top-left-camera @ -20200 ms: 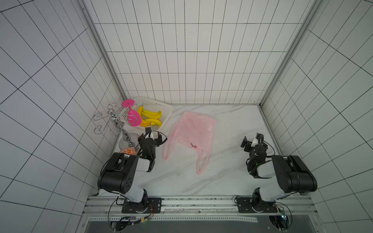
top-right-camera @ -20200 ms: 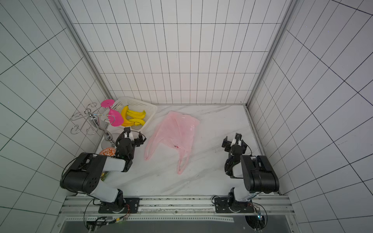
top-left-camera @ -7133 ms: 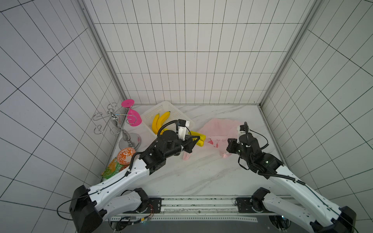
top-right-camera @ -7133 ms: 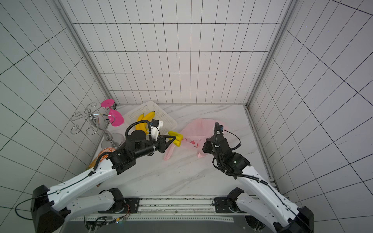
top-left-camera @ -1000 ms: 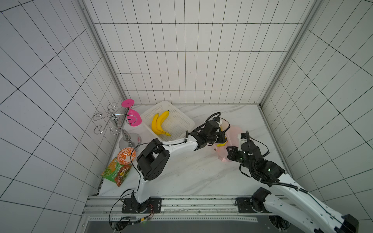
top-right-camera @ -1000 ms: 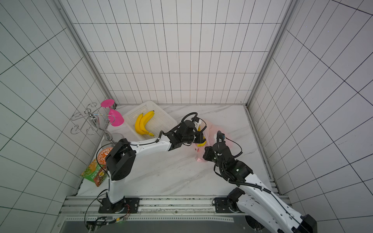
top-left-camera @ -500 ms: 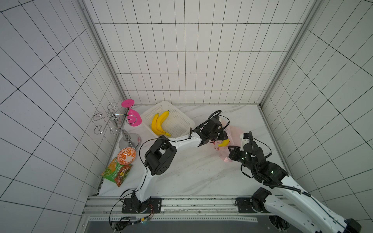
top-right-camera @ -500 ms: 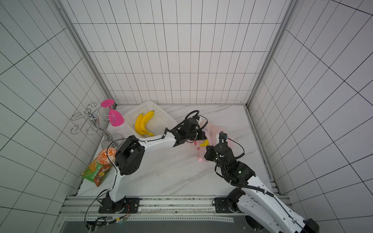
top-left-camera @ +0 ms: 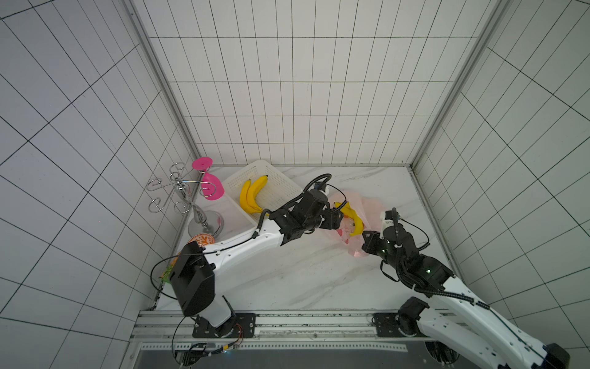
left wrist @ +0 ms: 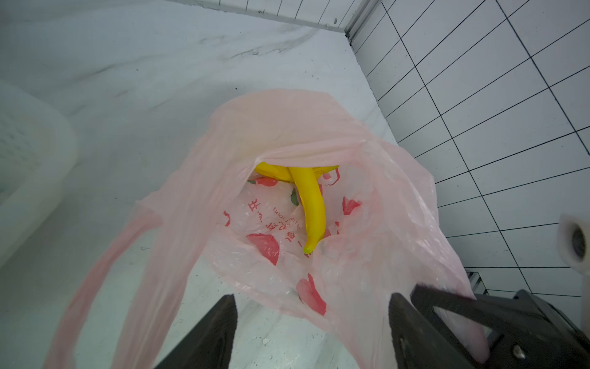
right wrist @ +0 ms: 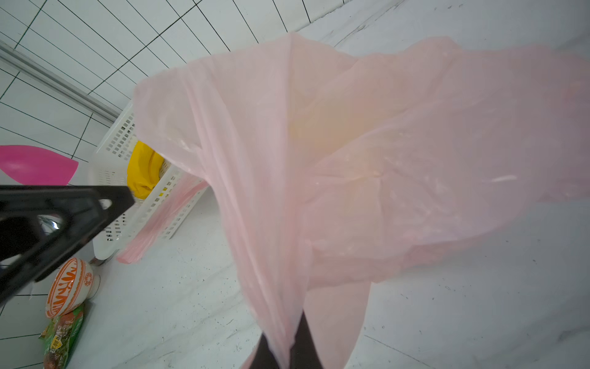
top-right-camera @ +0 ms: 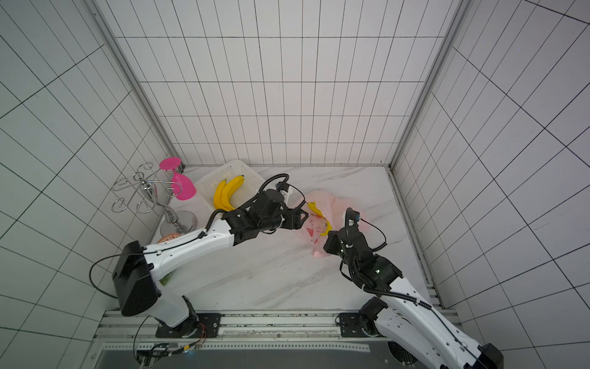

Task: Place the banana into a plastic bag & tie a knot
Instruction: Place the banana into the plastic bag, then pick up the banana from the basket.

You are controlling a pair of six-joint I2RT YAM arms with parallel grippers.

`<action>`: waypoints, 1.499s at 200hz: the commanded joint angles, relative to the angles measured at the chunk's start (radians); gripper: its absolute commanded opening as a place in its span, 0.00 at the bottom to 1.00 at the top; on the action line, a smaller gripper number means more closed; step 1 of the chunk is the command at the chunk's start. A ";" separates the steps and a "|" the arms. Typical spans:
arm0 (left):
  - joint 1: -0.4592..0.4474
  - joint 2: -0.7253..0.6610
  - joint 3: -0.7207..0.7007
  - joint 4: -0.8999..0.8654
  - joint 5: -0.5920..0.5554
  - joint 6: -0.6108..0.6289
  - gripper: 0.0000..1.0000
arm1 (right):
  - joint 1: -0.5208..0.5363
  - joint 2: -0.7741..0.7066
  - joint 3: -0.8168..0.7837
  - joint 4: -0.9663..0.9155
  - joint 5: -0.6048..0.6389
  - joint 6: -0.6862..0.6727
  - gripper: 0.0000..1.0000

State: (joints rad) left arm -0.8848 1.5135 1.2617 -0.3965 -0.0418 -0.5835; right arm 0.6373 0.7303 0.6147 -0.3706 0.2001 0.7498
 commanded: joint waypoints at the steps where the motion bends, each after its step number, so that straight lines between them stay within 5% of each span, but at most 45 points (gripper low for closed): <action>1: 0.037 -0.086 -0.017 -0.116 -0.206 0.097 0.76 | 0.004 0.002 0.053 -0.010 0.019 -0.006 0.00; 63: 0.427 0.047 0.084 -0.212 -0.302 0.188 0.76 | 0.005 -0.011 0.034 0.010 0.000 0.002 0.00; 137: 0.623 0.430 0.349 -0.310 -0.352 0.198 0.75 | 0.004 -0.035 0.006 0.013 -0.023 0.003 0.00; 300: 0.690 0.672 0.464 -0.330 -0.255 0.227 0.53 | 0.004 -0.031 0.037 -0.016 -0.003 -0.015 0.00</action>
State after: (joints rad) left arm -0.1974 2.1487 1.7000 -0.7128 -0.3180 -0.3447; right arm 0.6373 0.6956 0.6147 -0.3706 0.1780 0.7395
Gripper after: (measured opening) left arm 0.564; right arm 0.050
